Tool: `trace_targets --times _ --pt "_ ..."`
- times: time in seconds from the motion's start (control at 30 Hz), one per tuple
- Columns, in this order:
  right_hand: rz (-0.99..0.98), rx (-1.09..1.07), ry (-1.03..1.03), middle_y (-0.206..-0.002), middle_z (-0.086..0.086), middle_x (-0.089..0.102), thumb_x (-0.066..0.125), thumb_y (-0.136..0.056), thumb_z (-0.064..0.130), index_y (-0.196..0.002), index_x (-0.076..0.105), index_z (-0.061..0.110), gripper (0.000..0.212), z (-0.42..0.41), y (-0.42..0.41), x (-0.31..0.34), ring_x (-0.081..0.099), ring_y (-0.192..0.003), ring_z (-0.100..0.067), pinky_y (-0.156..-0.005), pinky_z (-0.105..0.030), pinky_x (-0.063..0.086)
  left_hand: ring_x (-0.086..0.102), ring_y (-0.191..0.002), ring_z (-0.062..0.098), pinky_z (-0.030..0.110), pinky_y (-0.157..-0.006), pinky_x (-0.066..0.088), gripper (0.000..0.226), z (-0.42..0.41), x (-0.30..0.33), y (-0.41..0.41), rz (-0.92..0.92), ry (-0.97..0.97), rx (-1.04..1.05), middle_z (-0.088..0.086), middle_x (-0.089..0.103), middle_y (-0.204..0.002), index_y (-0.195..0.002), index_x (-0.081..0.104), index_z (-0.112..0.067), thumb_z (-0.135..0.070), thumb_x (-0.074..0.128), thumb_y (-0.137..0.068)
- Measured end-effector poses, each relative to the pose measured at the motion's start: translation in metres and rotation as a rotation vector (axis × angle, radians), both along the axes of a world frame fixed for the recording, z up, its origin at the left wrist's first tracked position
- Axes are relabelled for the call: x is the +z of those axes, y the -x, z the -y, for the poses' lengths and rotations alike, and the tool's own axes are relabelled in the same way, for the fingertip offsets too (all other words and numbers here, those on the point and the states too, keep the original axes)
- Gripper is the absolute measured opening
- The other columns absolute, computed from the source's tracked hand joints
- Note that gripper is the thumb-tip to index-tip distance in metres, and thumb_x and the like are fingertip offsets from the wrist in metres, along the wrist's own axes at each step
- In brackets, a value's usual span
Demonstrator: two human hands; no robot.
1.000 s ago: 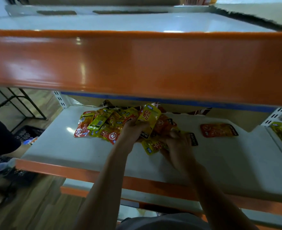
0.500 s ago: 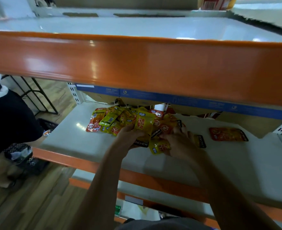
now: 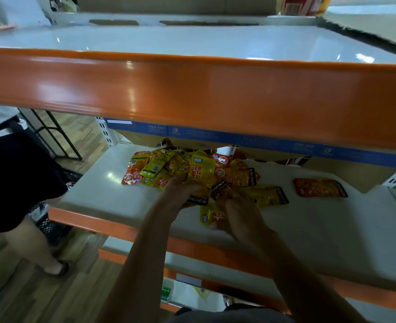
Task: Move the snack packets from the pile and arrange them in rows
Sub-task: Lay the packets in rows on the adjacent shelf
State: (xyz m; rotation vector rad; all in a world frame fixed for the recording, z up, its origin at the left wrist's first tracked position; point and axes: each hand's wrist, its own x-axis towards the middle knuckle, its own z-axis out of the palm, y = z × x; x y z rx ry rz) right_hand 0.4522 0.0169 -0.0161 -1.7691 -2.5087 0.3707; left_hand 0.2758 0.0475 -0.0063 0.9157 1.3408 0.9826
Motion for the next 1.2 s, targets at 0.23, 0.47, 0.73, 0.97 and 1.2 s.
trace_targets --times 0.23,0.47,0.73,0.97,1.2 --pt "-0.099 -0.026 0.002 -0.138 -0.001 0.045 0.073 -0.085 0.025 -0.128 0.061 0.020 0.045 0.009 0.000 -0.005 0.044 -0.126 -0.024 -0.105 -0.037 0.041 0.070 -0.098 0.028 0.035 -0.072 0.057 0.029 0.005 -0.003 -0.002 0.005 0.040 0.029 0.013 0.073 -0.108 -0.113 0.068 -0.011 -0.007 0.072 -0.084" --pt "-0.092 -0.104 0.134 -0.134 -0.007 0.038 0.080 -0.078 0.035 -0.131 0.053 0.022 0.062 -0.001 -0.006 0.003 0.033 -0.129 -0.027 -0.110 -0.042 0.033 0.068 -0.090 0.025 0.032 -0.071 0.057 0.025 0.012 -0.004 -0.001 0.023 0.038 0.022 0.013 0.070 -0.101 -0.109 0.067 -0.010 -0.001 0.067 -0.086" --pt "-0.040 -0.113 0.174 -0.128 -0.012 0.045 0.077 -0.079 0.029 -0.120 0.057 0.011 0.049 0.001 0.002 0.008 0.040 -0.125 -0.031 -0.105 -0.041 0.036 0.068 -0.092 0.028 0.039 -0.080 0.056 0.027 0.013 0.000 0.008 0.006 0.019 0.030 0.014 0.070 -0.100 -0.112 0.066 -0.006 0.000 0.066 -0.086" --pt "-0.028 -0.178 0.084 -0.132 -0.013 0.045 0.062 -0.088 0.010 -0.129 0.048 0.011 0.044 0.011 0.016 0.002 0.045 -0.125 -0.032 -0.103 -0.045 0.042 0.070 -0.079 0.018 0.029 -0.063 0.056 0.023 0.019 -0.002 0.008 0.009 0.017 0.002 0.005 0.072 -0.089 -0.106 0.068 -0.013 0.000 0.064 -0.088" --pt "-0.086 -0.275 0.235 -0.131 -0.010 0.050 0.086 -0.070 0.039 -0.130 0.047 0.015 0.075 0.001 0.012 -0.003 0.046 -0.125 -0.033 -0.104 -0.047 0.042 0.068 -0.084 0.021 0.027 -0.059 0.055 0.031 0.024 -0.007 0.010 0.018 0.046 0.025 0.010 0.069 -0.100 -0.120 0.064 -0.008 0.000 0.062 -0.090"
